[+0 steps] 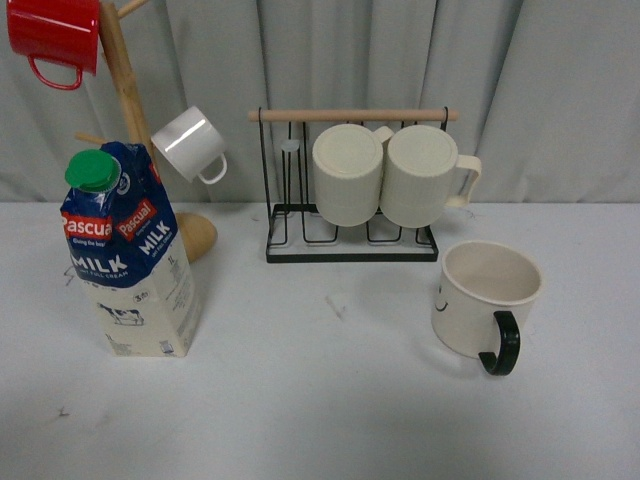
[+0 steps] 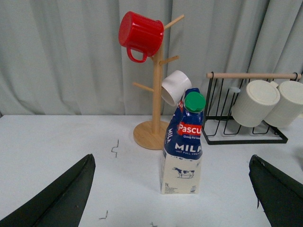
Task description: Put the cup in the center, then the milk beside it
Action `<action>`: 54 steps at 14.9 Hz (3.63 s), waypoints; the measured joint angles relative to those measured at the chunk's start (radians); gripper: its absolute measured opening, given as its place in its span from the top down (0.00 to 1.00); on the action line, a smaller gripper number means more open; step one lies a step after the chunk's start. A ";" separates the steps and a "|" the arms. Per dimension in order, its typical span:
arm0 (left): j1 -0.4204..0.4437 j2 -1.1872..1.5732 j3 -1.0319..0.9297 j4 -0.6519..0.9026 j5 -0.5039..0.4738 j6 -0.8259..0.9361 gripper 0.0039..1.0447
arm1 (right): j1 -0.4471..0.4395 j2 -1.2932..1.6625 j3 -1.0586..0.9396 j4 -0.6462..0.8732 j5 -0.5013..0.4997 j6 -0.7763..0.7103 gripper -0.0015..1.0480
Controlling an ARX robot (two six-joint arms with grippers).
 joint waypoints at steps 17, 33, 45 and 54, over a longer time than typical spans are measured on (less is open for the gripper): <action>0.000 0.000 0.000 0.000 -0.001 0.000 0.06 | -0.229 0.484 0.138 0.191 -0.558 -0.148 0.06; 0.000 0.000 0.000 0.000 -0.001 0.000 0.06 | 0.119 1.973 1.094 0.053 -0.089 0.276 0.06; 0.000 0.000 0.000 0.000 0.000 0.000 0.06 | 0.122 2.019 1.109 0.025 -0.043 0.251 0.65; 0.000 0.000 0.000 0.000 -0.001 0.000 0.06 | 0.256 1.927 1.120 -0.042 -0.022 0.263 0.97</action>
